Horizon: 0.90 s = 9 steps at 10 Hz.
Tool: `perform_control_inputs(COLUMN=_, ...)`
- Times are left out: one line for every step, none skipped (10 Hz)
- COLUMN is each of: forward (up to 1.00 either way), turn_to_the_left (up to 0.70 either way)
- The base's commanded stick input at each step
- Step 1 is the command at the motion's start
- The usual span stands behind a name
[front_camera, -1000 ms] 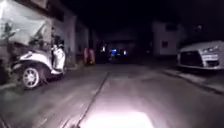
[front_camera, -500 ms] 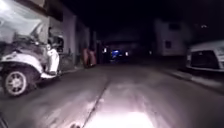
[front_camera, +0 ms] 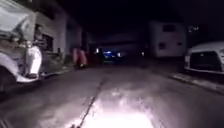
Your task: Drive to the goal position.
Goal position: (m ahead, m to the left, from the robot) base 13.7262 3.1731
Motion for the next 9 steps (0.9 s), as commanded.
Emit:
perform_control_inputs(forward=1.0, turn_to_the_left=0.0)
perform_control_inputs(forward=1.0, turn_to_the_left=0.0)
perform_control_inputs(forward=1.0, turn_to_the_left=0.0)
perform_control_inputs(forward=1.0, turn_to_the_left=0.0)
perform_control_inputs(forward=1.0, turn_to_the_left=0.0)
perform_control_inputs(forward=1.0, turn_to_the_left=0.0)
perform_control_inputs(forward=1.0, turn_to_the_left=0.0)
perform_control_inputs(forward=1.0, turn_to_the_left=0.0)
perform_control_inputs(forward=1.0, turn_to_the_left=0.0)
